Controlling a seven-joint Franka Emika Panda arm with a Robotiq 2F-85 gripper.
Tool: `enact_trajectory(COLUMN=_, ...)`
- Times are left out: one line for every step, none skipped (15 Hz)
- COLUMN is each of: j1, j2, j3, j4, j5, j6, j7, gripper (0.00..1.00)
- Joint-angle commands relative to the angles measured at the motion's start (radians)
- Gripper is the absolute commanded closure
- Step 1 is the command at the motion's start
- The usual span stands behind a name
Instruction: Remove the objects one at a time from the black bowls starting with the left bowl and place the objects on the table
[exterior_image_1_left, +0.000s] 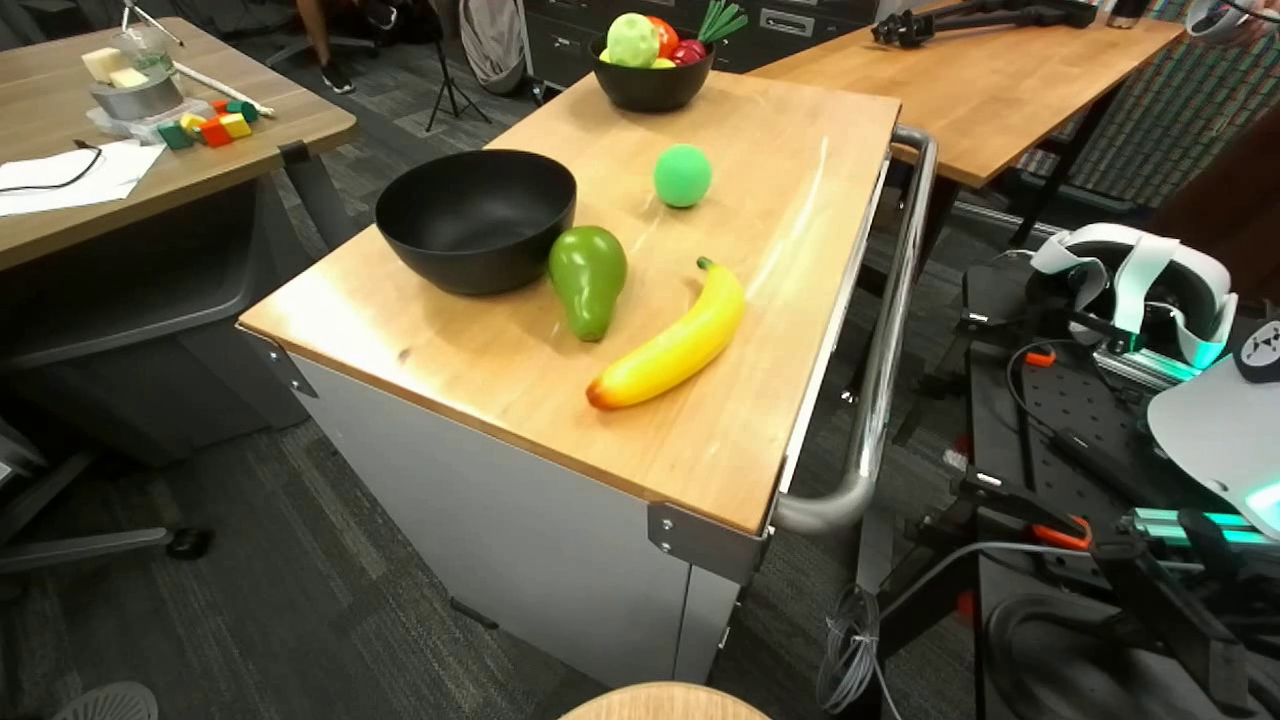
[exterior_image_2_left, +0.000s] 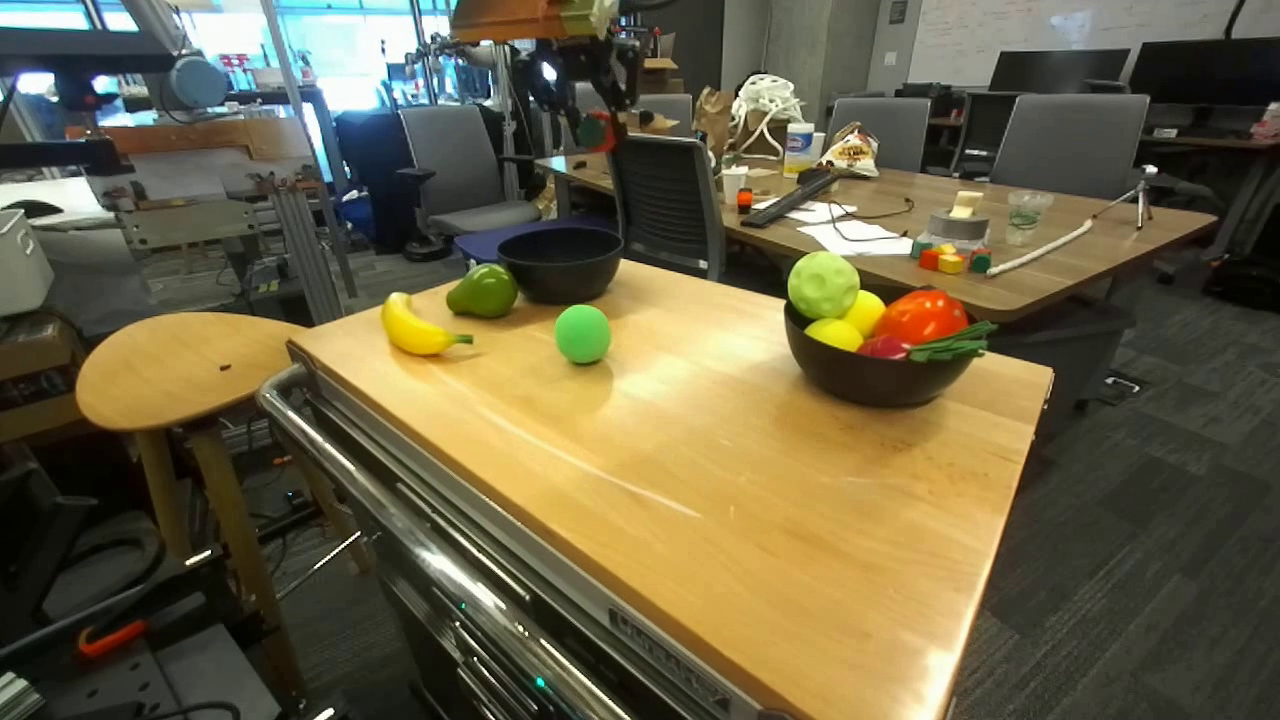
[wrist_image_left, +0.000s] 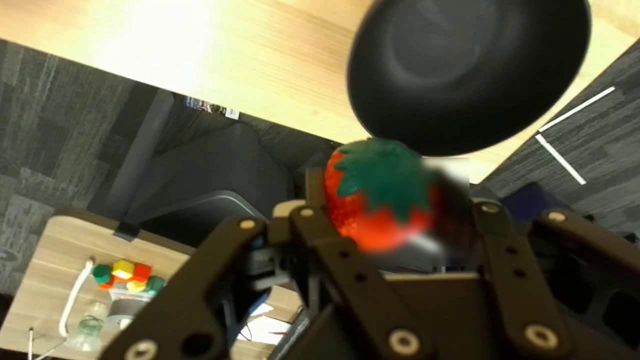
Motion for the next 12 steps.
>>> enact_trajectory(j1=-0.057, j2=-0.035, j3=-0.046, j4=-0.124, j5=0.151, j6=0.070, j7=-0.157, gripper=0.74)
enact_trajectory(j1=-0.069, j2=-0.025, j3=-0.057, j4=-0.138, j5=0.182, j6=0.064, j7=-0.196, gripper=0.74)
enact_trajectory(j1=-0.077, j2=-0.015, j3=-0.064, j4=-0.151, j5=0.198, j6=0.060, j7=-0.226, gripper=0.74)
enact_trajectory(j1=-0.084, j2=-0.005, j3=-0.067, j4=-0.162, j5=0.214, j6=0.058, j7=-0.256, gripper=0.74)
enact_trajectory(j1=-0.085, j2=0.000, j3=-0.067, j4=-0.173, j5=0.214, j6=0.056, j7=-0.271, gripper=0.74)
enact_trajectory(j1=-0.086, j2=0.007, j3=-0.067, j4=-0.182, j5=0.211, j6=0.060, j7=-0.283, gripper=0.74)
enact_trajectory(j1=-0.083, j2=0.015, j3=-0.065, j4=-0.186, j5=0.194, j6=0.064, j7=-0.278, gripper=0.74)
enact_trajectory(j1=-0.079, j2=0.027, j3=-0.065, j4=-0.192, j5=0.170, j6=0.084, j7=-0.273, gripper=0.74)
enact_trajectory(j1=-0.074, j2=0.042, j3=-0.065, j4=-0.196, j5=0.135, j6=0.101, j7=-0.261, gripper=0.74)
enact_trajectory(j1=-0.069, j2=0.057, j3=-0.065, j4=-0.199, j5=0.102, j6=0.122, j7=-0.249, gripper=0.74)
enact_trajectory(j1=-0.066, j2=0.070, j3=-0.068, j4=-0.203, j5=0.064, j6=0.138, j7=-0.237, gripper=0.74)
enact_trajectory(j1=-0.064, j2=0.085, j3=-0.071, j4=-0.206, j5=0.025, j6=0.160, j7=-0.226, gripper=0.74)
